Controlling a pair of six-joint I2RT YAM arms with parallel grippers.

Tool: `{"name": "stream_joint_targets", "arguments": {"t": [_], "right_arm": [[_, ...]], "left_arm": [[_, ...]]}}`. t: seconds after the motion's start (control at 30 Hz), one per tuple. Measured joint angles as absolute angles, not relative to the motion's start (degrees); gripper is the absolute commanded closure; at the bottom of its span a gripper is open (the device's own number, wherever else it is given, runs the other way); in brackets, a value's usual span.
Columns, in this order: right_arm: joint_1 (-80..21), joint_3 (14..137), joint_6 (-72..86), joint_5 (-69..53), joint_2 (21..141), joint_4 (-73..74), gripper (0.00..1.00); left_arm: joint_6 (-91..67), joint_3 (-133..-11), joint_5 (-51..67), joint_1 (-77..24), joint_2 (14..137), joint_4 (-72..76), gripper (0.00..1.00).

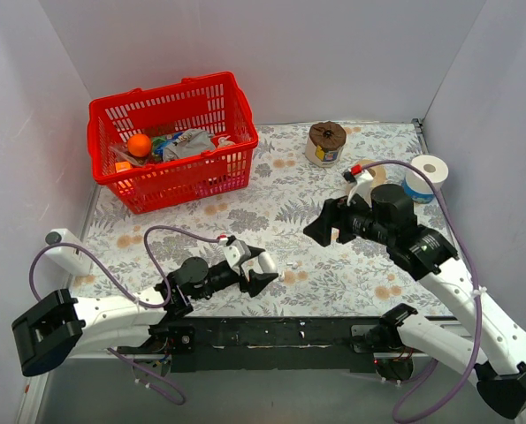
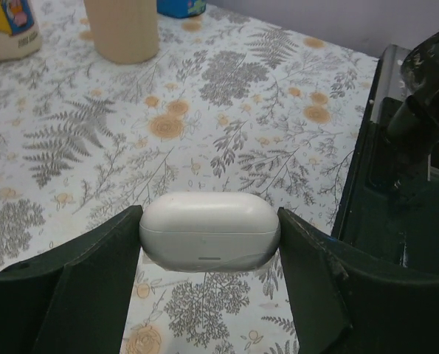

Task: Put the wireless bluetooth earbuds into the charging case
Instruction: Open the charging case.

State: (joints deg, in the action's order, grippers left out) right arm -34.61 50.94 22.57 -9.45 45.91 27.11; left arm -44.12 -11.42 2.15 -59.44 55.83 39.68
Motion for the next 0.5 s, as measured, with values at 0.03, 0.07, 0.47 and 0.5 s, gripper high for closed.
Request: {"name": "stream_joint_targets", "arguments": {"t": [0.03, 0.07, 0.47, 0.5], "right_arm": [[-34.7, 52.1, 22.2, -11.0, 47.5, 27.0, 0.11], [-34.8, 53.0, 21.9, -12.2, 48.8, 27.0, 0.1], [-48.3, 58.7, 20.6, -12.0, 60.5, 29.1, 0.04], [-49.3, 58.8, 20.8, -11.5, 61.0, 29.0, 0.04]], "left_arm": [[-42.5, -11.3, 3.6, -59.4, 55.8, 40.7, 1.0], [-41.1, -11.3, 4.8, -59.4, 55.5, 41.9, 1.0], [-31.3, -11.4, 6.8, -59.4, 54.2, 46.6, 1.0], [-30.9, -11.4, 6.6, -59.4, 54.3, 46.6, 1.0]]}}
